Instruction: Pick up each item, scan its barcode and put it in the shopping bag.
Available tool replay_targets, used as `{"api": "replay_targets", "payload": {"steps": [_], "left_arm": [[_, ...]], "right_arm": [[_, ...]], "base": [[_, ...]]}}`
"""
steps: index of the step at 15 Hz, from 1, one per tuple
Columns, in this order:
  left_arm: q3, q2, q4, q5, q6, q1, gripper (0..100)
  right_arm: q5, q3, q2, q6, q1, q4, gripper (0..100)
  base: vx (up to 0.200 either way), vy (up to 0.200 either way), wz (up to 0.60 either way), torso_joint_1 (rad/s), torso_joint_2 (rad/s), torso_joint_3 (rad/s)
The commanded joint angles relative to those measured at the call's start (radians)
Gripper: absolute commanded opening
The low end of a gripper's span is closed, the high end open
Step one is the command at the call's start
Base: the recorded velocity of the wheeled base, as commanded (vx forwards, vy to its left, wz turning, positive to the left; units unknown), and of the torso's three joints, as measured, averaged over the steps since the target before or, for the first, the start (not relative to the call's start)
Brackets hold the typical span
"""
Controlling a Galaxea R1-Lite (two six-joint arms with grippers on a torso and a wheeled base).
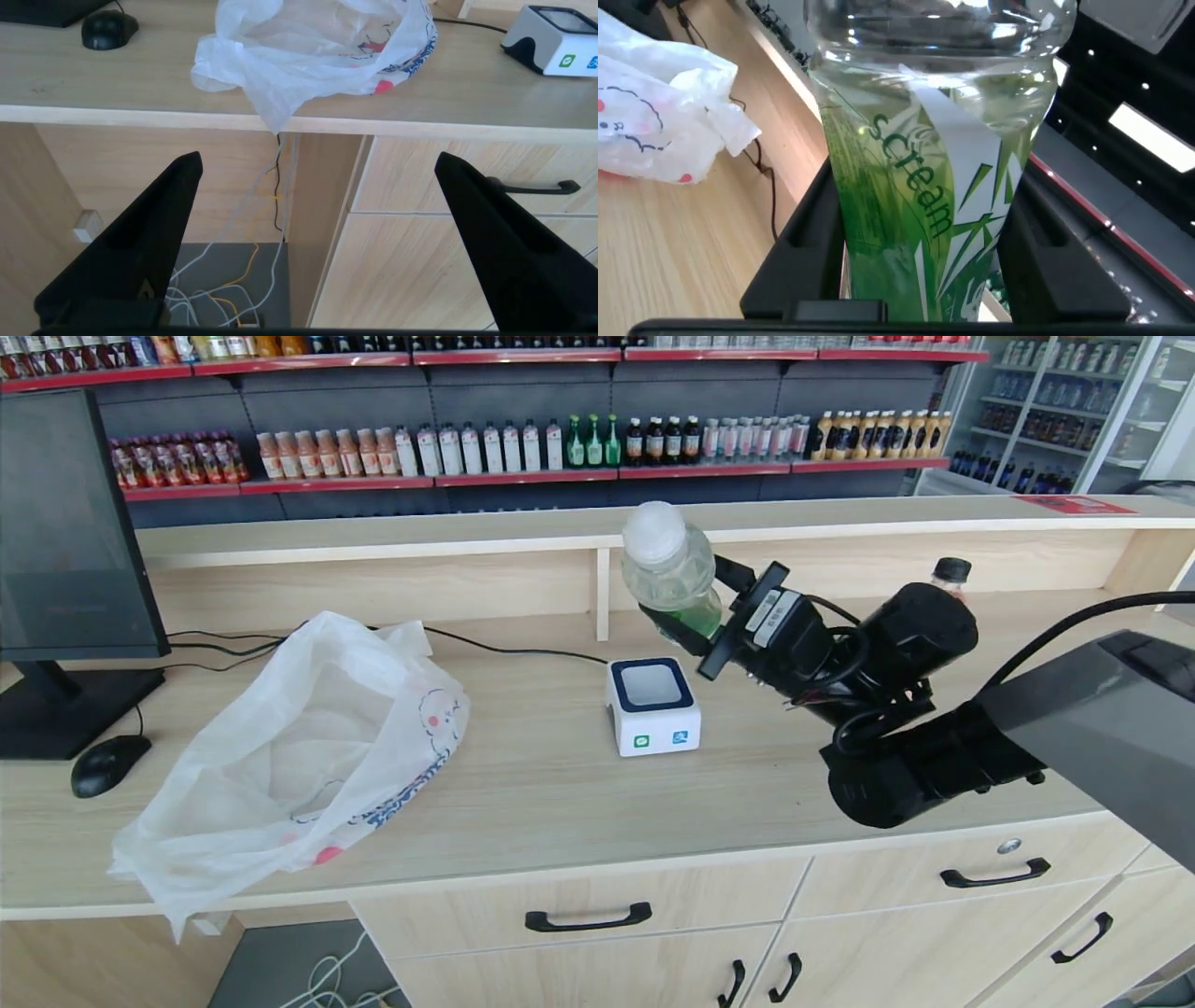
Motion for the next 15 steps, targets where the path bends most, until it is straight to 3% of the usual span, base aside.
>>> {"api": "replay_targets", "payload": {"steps": [1, 3, 8, 10, 12, 15], "left_arm": [[0.0, 0.001, -0.001, 0.0, -0.001, 0.001, 100], [0.0, 0.001, -0.001, 0.0, -0.001, 0.001, 100], [0.0, 0.001, -0.001, 0.0, -0.001, 0.001, 100], [0.0, 0.001, -0.001, 0.0, 0.001, 0.001, 100], [0.0, 0.0, -0.001, 0.0, 0.002, 0.001, 100], [0.0, 0.001, -0.001, 0.0, 0.001, 0.001, 100]], "right_arm": [[-0.085, 0.063, -0.114, 0.009, 0.026, -0.001, 0], [-0.22, 0.175, -0.194, 0.064, 0.026, -0.001, 0], [-0.309, 0.361, -0.363, 0.248, -0.017, -0.001, 0], [-0.407, 0.439, -0.417, 0.365, -0.046, -0.001, 0], [-0.481, 0.537, -0.469, 0.471, -0.106, -0.001, 0], [-0.499, 0.66, -0.519, 0.543, -0.211, -0.001, 0]], "base": [[0.0, 0.0, 0.0, 0.0, 0.0, 0.0], [0.0, 0.0, 0.0, 0.0, 0.0, 0.0], [0.0, 0.0, 0.0, 0.0, 0.0, 0.0], [0.0, 0.0, 0.0, 0.0, 0.0, 0.0], [0.0, 0.0, 0.0, 0.0, 0.0, 0.0], [0.0, 0.0, 0.0, 0.0, 0.0, 0.0]]}}
